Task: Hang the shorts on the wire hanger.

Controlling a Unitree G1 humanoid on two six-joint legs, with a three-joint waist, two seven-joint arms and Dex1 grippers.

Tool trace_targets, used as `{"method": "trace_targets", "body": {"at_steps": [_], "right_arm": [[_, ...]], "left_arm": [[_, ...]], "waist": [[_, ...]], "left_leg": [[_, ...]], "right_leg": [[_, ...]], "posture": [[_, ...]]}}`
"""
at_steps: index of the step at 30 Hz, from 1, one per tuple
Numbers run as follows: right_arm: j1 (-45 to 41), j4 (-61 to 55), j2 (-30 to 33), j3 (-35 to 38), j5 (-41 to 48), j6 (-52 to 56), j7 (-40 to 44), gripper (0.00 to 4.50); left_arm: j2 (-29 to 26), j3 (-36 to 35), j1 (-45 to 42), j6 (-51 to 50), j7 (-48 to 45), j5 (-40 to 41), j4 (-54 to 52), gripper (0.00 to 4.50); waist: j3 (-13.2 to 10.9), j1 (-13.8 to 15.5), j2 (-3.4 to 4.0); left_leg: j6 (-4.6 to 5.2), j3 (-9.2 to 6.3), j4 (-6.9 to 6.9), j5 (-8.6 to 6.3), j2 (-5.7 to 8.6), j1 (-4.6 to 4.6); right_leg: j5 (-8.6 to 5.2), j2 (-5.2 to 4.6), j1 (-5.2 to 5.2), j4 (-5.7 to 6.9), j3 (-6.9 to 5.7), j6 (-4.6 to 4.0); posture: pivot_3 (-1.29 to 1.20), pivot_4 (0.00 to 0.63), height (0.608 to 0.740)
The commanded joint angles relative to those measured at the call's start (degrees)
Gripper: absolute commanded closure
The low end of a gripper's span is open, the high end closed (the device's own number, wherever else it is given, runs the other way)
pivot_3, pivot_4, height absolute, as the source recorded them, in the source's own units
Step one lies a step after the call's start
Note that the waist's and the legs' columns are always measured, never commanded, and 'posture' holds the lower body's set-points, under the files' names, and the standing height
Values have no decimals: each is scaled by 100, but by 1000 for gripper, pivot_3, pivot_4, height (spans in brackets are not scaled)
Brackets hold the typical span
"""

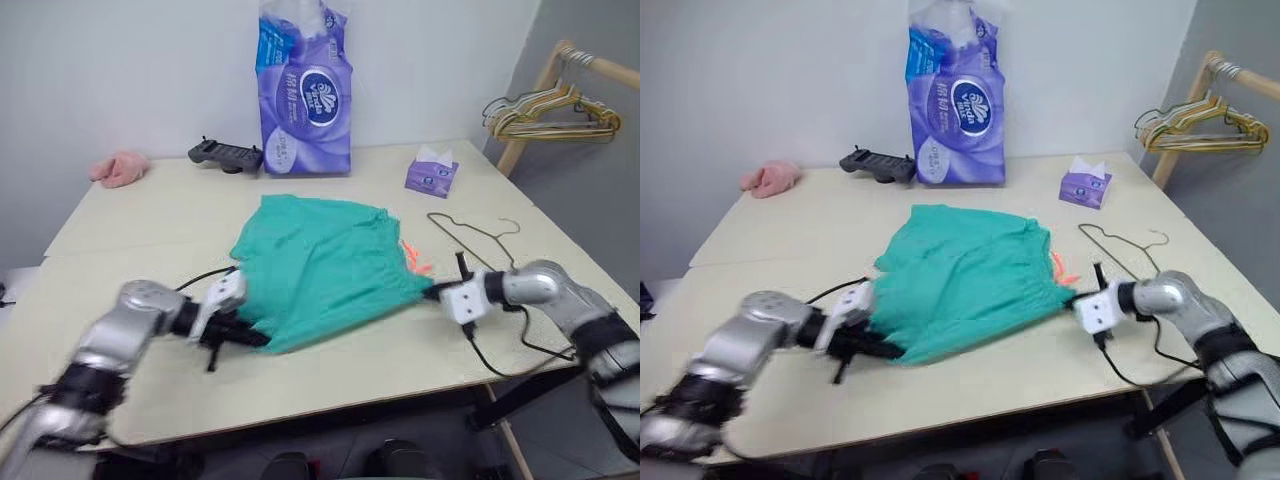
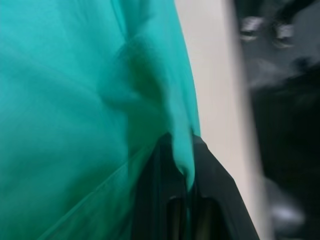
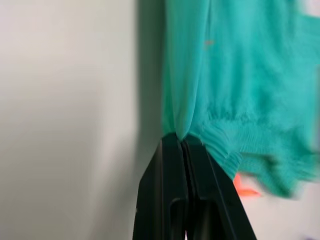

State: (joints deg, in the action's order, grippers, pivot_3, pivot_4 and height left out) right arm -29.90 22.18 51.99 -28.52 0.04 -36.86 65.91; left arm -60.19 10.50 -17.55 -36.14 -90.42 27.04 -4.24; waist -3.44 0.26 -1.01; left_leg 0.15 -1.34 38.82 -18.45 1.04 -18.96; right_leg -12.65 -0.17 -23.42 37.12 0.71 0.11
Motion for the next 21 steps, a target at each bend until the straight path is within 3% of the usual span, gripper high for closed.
{"method": "trace_targets", "body": {"at_steps": [1, 3, 4, 7, 10, 12, 14, 15, 16, 17, 19, 21], "right_arm": [[166, -1008, 573, 365, 786, 1195, 920, 4481], [59, -1163, 480, 403, 935, 1730, 1114, 4481], [-207, -920, 179, 412, 852, 1864, 1015, 4481], [-1347, 470, -791, 433, 318, 1940, 523, 4481], [-2871, 2472, -1553, 439, -442, 1502, -332, 4481], [-4064, 3718, -1982, 454, -1124, 1267, -2321, 4481], [-5442, 4552, -2120, 443, -1883, 1289, -5206, 4481], [-5904, 4740, -2090, 420, -2153, 1233, -6124, 4481], [-6176, 4861, -2078, 475, -2243, 1123, -6562, 4481], [-6273, 4944, -2093, 517, -2276, 983, -6670, 4481], [-6173, 4997, -2146, 503, -2356, 631, -6637, 4481], [-5767, 4883, -2205, 527, -2304, 216, -6276, 4481]], "left_arm": [[-582, -133, -113, -414, -208, 694, -267, 4500], [-333, 25, -614, -242, -164, 354, 416, 4500], [168, 138, -1110, 287, 341, -165, 1198, 4500], [1650, 170, -2806, 2124, 2608, -1477, 3949, 4500], [2312, 44, -4339, 3771, 4836, -2360, 6296, 4500], [2402, -269, -5314, 4414, 6389, -2532, 7221, 4500], [2137, -645, -6531, 5053, 7819, -2625, 7666, 4500], [1975, -784, -7014, 5337, 8155, -2663, 7752, 4500], [1848, -871, -7371, 5553, 8290, -2707, 7803, 4500], [1786, -953, -7580, 5693, 8236, -2715, 7846, 4500], [1723, -1005, -7738, 5888, 8049, -2797, 7893, 4500], [1749, -1189, -7612, 5883, 7420, -2626, 7878, 4500]], "waist": [[-10, 40, 23], [-10, 86, 16], [-5, 108, 11], [-2, 165, -1], [-21, 222, -42], [5, 201, -81], [8, 150, -107], [4, 132, -123], [3, 121, -136], [8, 104, -139], [49, 86, -126], [97, 96, -90]], "left_leg": [[0, 4, -1, 0, 7, 10], [1, 5, 2, 1, 13, 25], [4, 3, 6, 3, 11, 29], [40, -2, 9, 29, 21, 54], [14, -3, 12, 47, 23, 19], [-56, 5, 10, 84, 23, -85], [-101, 21, 13, 87, 28, -231], [-109, 27, 18, 89, 35, -324], [-143, 30, 27, 110, 44, -456], [-148, 31, 31, 112, 47, -528], [-171, 31, -10, 103, 48, -530], [-203, 15, -45, 83, 51, -427]], "right_leg": [[-3, -2, 8, -5, 4, 5], [-21, -4, 22, -1, 5, -22], [-23, 5, 25, 1, 5, -25], [-22, 39, 57, 1, 4, -23], [45, 36, 21, 4, 23, 0], [90, 2, -100, 17, 27, -44], [93, -18, -276, 83, 33, -52], [91, -29, -379, 100, 32, -55], [93, -43, -521, 111, 31, -59], [93, -45, -596, 121, 29, -60], [73, -49, -613, 96, 12, -93], [54, -51, -520, 76, -9, -122]], "posture": [[120, 0, 740], [125, 0, 740], [125, 0, 740], [134, 0, 740], [128, 0, 740], [118, 0, 740], [118, 0, 740], [116, 0, 740], [116, 0, 740], [118, 0, 740], [126, 0, 740], [136, 12, 740]]}}
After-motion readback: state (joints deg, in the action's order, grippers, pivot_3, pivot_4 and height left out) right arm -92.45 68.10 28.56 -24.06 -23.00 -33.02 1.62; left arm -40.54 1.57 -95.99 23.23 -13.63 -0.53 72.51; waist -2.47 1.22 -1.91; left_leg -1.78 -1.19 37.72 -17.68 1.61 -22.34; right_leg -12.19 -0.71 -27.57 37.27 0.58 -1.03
